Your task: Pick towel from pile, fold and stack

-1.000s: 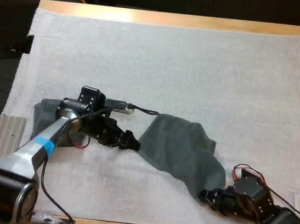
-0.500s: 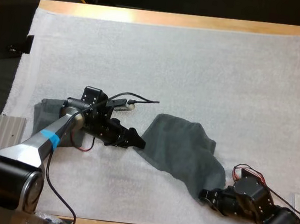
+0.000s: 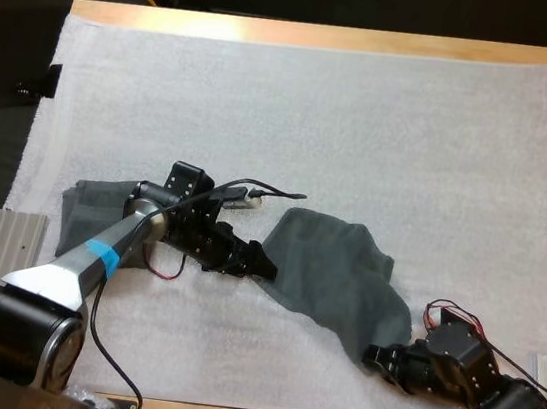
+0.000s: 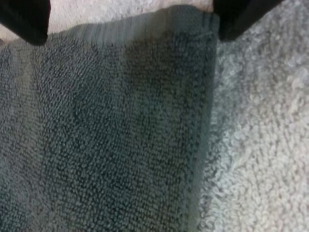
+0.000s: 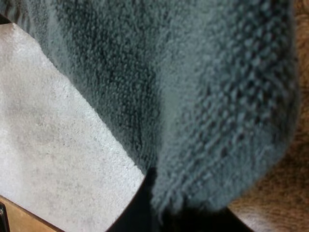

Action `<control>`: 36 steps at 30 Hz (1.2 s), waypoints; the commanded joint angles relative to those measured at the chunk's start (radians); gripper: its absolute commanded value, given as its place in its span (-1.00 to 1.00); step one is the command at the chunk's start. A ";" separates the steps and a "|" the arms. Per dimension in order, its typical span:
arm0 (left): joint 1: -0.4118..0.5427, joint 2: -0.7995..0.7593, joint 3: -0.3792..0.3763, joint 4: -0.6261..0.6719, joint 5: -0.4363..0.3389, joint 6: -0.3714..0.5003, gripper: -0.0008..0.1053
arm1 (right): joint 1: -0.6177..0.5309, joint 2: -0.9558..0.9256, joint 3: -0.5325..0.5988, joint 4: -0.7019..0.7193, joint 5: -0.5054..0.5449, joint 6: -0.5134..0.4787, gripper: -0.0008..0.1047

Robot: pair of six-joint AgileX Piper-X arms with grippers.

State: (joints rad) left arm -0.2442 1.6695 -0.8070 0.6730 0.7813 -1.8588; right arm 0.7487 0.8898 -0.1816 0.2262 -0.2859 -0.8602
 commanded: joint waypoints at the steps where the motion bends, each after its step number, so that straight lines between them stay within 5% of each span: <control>1: -0.009 0.010 0.001 -0.003 -0.013 -0.009 0.23 | 0.001 -0.007 -0.001 0.004 -0.009 -0.003 -0.97; 14: -0.009 0.010 0.001 0.011 -0.096 -0.009 -0.92 | 0.001 -0.007 -0.001 0.004 -0.009 0.027 -0.97; 20: -0.009 0.010 0.001 0.035 -0.101 0.006 -0.98 | 0.001 -0.007 -0.004 0.004 -0.016 0.027 -0.97; 24: -0.009 -0.021 0.001 0.094 -0.095 0.092 -0.98 | 0.001 -0.007 -0.031 0.004 -0.032 0.014 -0.97; 36: -0.009 -0.353 -0.024 0.269 -0.185 0.168 -0.98 | 0.001 -0.004 -0.337 0.246 0.095 -0.097 -0.97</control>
State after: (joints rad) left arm -0.2457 1.3181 -0.8270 0.9334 0.6041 -1.6983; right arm 0.7487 0.8920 -0.5136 0.4605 -0.1940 -0.9427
